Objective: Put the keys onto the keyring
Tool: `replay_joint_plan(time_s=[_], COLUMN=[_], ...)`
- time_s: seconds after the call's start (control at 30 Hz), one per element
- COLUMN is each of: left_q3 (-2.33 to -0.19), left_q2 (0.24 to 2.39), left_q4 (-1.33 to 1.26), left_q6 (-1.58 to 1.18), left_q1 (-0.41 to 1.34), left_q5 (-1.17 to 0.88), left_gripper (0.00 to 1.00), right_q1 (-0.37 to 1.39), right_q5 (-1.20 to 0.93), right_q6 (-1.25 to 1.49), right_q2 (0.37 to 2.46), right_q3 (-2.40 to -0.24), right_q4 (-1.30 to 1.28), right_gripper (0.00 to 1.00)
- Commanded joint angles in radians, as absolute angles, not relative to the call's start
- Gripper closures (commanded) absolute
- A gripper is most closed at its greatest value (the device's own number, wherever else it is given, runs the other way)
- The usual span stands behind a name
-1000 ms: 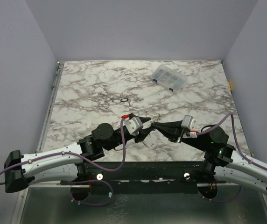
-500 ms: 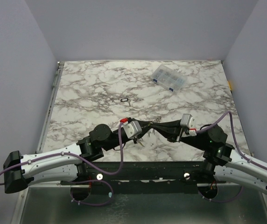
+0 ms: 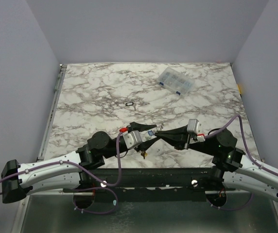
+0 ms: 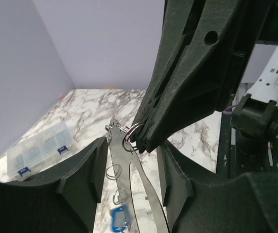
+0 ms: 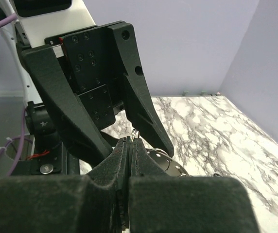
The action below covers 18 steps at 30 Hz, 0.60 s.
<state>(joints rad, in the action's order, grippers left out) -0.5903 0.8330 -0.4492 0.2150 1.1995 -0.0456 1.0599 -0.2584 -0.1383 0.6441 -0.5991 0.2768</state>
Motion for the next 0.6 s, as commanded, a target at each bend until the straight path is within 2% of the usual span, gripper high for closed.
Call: replay_joint_plan(time_s=[0.0,0.1,0.37,0.57], left_q3=[-0.582,-0.589,-0.602,-0.602], left_q2=[0.784,0.779,0.797,0.791], left_q4=[-0.482,-0.469,-0.466,-0.464], left_q6=[0.247,0.246,0.229,0.226], left_q1=[1.203,1.202,1.203,1.203], left_q5=[-0.138,-0.167,-0.262,-0.259], left_gripper=[0.55,0.61,0.69,0.96], right_q1=[1.061,1.060,1.060,1.060], right_q5=[-0.354,-0.369,-0.400,-0.395], right_q6=[-0.134,-0.128,-0.105,-0.104], right_q2=[0.628,0.636,0.667,0.671], right_q3=[-0.673,-0.693,-0.708,-0.708], right_q4=[0.194,0.155,0.153,0.145], right_gripper=[0.99,0.99,0.99,0.99])
